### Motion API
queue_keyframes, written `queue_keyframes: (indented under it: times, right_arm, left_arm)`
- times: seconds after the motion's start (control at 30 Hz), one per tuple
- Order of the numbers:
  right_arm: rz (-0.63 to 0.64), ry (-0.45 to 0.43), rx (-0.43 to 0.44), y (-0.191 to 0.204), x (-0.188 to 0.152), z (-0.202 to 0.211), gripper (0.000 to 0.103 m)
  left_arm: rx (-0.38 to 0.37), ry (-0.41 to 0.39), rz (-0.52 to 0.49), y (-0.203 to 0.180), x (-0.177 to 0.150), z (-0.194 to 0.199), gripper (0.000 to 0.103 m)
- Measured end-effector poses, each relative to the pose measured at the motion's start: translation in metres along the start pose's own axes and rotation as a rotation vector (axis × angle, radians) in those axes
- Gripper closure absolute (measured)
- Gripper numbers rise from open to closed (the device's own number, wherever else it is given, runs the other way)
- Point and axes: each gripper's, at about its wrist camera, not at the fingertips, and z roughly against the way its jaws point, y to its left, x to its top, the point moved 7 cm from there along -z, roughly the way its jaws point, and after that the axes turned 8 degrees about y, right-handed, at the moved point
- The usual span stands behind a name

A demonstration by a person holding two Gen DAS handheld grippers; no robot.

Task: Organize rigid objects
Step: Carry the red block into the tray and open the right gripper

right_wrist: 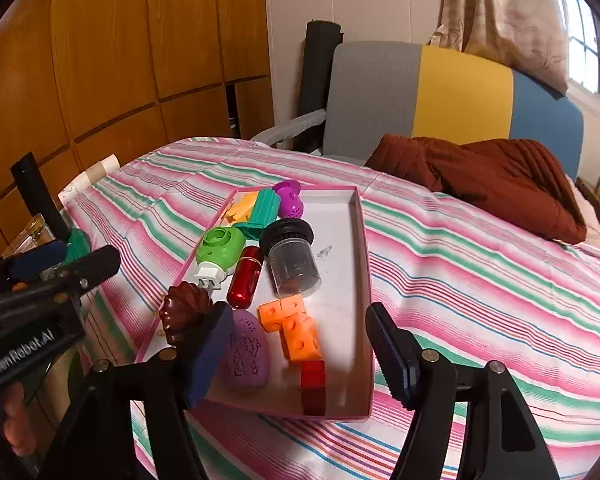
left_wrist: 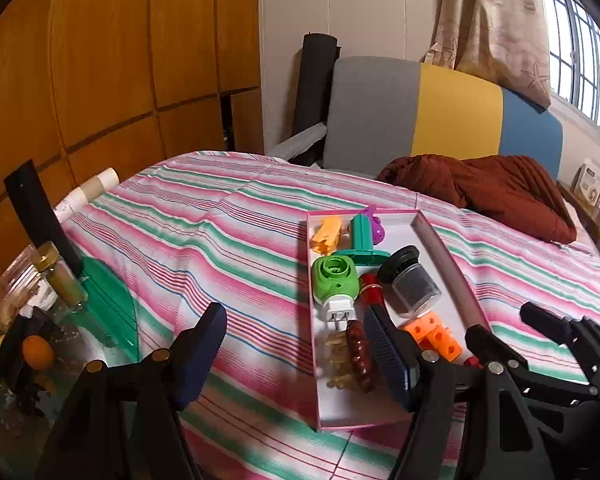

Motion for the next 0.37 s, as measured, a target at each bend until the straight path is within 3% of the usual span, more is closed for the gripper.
queue_keyframes:
  times: [0.07,0.13,0.37]
  right_arm:
    - [0.004,-0.002,0.000,0.0035,-0.0001,0.0015,0.031]
    - [0.011,-0.003,-0.006,0.0061,-0.0004,0.0018,0.031]
    - [0.002,-0.007,-0.038,0.0083,0.0016,0.0014,0.031]
  left_arm:
    - [-0.014,-0.008,-0.002,-0.0003,-0.0006,0.0014,0.034]
    - [-0.004,-0.032,-0.001,0.0010,0.0007,0.0041,0.044]
    - [-0.008,-0.048,0.007,0.0054,0.0035,0.0082,0.048]
